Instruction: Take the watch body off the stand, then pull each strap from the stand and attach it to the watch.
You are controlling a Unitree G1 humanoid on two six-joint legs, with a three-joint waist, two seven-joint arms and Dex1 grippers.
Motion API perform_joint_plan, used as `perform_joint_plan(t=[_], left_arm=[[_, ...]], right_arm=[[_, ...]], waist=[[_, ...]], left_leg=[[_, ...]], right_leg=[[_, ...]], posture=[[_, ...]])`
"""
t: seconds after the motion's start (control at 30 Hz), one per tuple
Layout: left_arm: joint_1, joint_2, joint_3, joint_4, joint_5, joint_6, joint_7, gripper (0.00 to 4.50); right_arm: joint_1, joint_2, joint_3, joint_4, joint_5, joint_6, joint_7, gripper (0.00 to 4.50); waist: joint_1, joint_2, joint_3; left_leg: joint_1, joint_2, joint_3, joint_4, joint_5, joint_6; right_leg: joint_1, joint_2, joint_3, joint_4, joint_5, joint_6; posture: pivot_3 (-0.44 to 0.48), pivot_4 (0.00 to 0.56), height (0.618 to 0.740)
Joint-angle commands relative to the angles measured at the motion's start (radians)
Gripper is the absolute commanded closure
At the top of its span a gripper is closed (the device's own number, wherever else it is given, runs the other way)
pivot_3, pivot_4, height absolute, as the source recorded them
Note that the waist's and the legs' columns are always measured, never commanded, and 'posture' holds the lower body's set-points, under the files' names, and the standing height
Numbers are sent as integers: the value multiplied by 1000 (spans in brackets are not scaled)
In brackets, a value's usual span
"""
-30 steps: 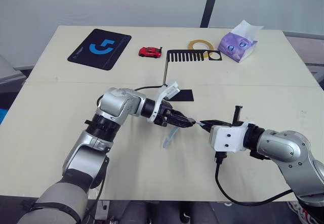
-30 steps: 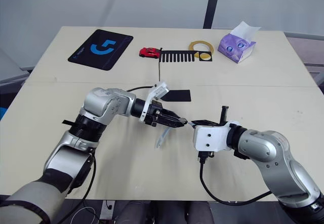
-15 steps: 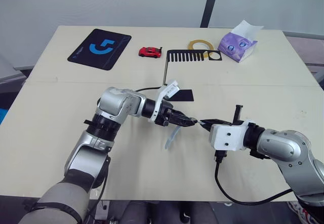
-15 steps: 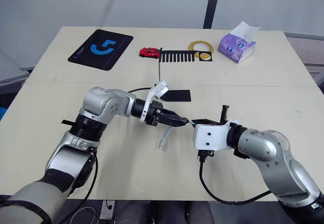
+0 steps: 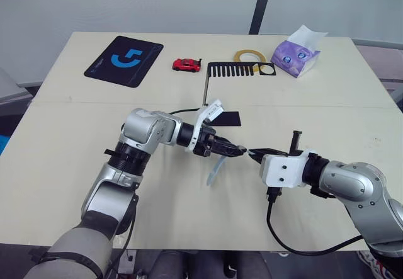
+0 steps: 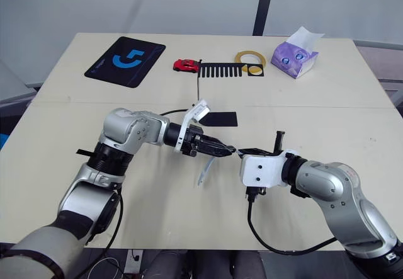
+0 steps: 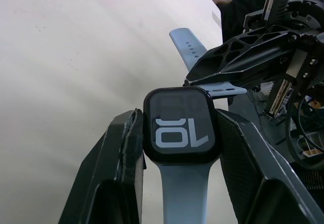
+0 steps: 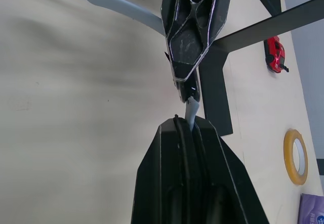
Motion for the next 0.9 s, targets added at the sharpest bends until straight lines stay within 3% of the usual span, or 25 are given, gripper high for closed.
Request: perform_joint_plan(t=[0.03, 0.9], left_arm=[[-13, -13, 12, -40, -37, -1, -6, 2798], [-17, -36, 23, -64, -51, 22, 8, 2798]], right_arm=[[-13, 6, -10, -23, -3, -18, -5, 4500], [-74, 25, 20, -11, -16, 15, 13, 4500]], waist=[[0, 0, 0], [0, 0, 0]], left_leg=[[0, 0, 0, 0, 0, 0], [0, 0, 0, 0, 0, 0]], right_leg=[[0, 0, 0, 0, 0, 0], [0, 0, 0, 0, 0, 0]], posture=[[0, 150, 738], [0, 150, 738]])
